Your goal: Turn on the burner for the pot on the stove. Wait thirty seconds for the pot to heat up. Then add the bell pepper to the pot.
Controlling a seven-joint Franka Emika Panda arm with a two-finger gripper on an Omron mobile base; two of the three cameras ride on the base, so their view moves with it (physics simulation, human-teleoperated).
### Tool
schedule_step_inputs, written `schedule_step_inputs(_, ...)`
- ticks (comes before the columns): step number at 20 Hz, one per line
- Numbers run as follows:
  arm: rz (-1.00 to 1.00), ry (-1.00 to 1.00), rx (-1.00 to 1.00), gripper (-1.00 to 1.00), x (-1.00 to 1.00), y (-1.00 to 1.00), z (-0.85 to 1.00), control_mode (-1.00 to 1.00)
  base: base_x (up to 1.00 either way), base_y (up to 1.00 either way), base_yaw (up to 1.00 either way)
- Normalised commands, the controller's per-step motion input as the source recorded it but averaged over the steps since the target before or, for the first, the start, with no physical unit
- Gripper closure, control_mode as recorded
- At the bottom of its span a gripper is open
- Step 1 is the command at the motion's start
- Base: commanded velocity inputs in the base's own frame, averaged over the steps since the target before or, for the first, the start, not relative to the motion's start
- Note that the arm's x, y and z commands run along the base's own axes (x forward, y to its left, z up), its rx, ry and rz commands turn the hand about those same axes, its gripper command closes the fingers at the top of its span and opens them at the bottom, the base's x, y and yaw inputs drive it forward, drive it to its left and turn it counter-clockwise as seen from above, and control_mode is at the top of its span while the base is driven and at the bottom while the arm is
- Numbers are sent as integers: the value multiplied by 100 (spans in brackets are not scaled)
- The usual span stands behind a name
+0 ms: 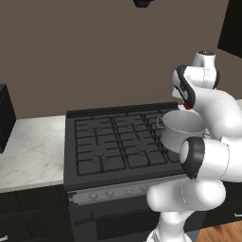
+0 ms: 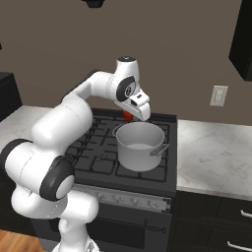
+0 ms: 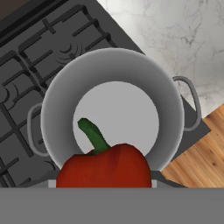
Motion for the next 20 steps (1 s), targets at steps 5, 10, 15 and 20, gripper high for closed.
schedule_step_inputs(5,0,0,0,100,0,0,0,-100,0,0,0)
schedule_step_inputs(10,0,0,0,100,0,0,0,-100,0,0,0)
schedule_step_inputs(15,0,0,0,100,0,0,0,-100,0,0,0)
schedule_step_inputs(20,0,0,0,100,0,0,0,-100,0,0,0)
